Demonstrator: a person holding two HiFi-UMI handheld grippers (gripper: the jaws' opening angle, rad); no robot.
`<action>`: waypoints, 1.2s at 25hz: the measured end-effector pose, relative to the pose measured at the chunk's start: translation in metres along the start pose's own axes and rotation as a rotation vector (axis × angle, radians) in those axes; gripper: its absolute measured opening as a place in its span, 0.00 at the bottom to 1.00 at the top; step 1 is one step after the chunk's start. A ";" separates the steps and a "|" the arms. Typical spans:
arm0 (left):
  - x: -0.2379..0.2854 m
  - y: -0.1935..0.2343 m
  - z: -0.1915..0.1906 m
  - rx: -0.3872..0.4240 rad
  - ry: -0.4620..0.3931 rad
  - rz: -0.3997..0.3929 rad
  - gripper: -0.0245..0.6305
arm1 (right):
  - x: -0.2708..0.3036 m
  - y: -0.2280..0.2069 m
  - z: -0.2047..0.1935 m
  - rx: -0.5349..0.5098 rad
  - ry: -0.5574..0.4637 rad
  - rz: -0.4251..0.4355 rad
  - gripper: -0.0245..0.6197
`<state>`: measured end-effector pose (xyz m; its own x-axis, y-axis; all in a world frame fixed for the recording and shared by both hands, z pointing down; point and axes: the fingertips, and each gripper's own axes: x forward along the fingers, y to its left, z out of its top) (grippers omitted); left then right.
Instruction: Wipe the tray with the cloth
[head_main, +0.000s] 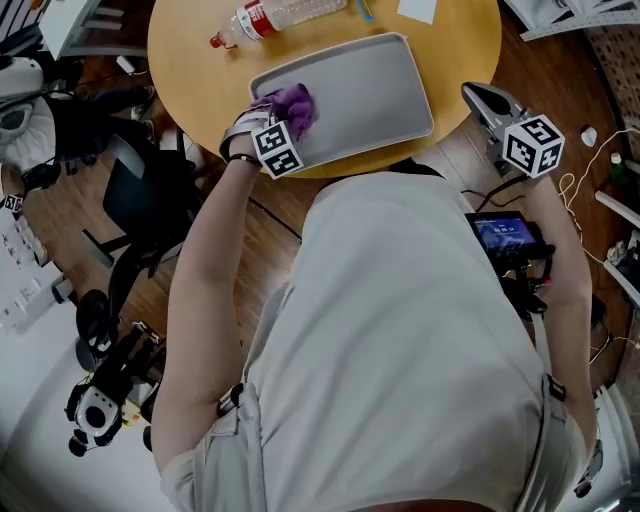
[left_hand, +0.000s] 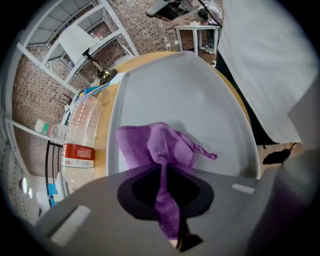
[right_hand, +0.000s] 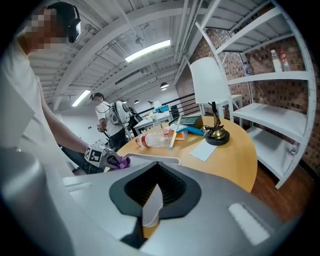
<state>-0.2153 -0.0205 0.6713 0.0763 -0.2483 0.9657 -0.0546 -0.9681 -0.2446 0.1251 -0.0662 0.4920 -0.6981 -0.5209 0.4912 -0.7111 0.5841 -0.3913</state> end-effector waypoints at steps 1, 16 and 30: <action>-0.003 -0.008 0.001 -0.007 -0.004 -0.003 0.08 | 0.002 0.002 0.001 -0.006 0.002 0.009 0.04; -0.037 -0.115 0.016 -0.096 -0.072 -0.135 0.08 | 0.021 0.036 0.011 -0.073 0.008 0.123 0.04; -0.024 -0.110 0.092 -0.086 -0.157 -0.165 0.08 | 0.013 0.021 0.000 -0.046 -0.004 0.095 0.04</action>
<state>-0.1200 0.0885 0.6667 0.2442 -0.0954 0.9650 -0.1124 -0.9912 -0.0695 0.1011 -0.0602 0.4902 -0.7624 -0.4645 0.4506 -0.6374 0.6590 -0.3992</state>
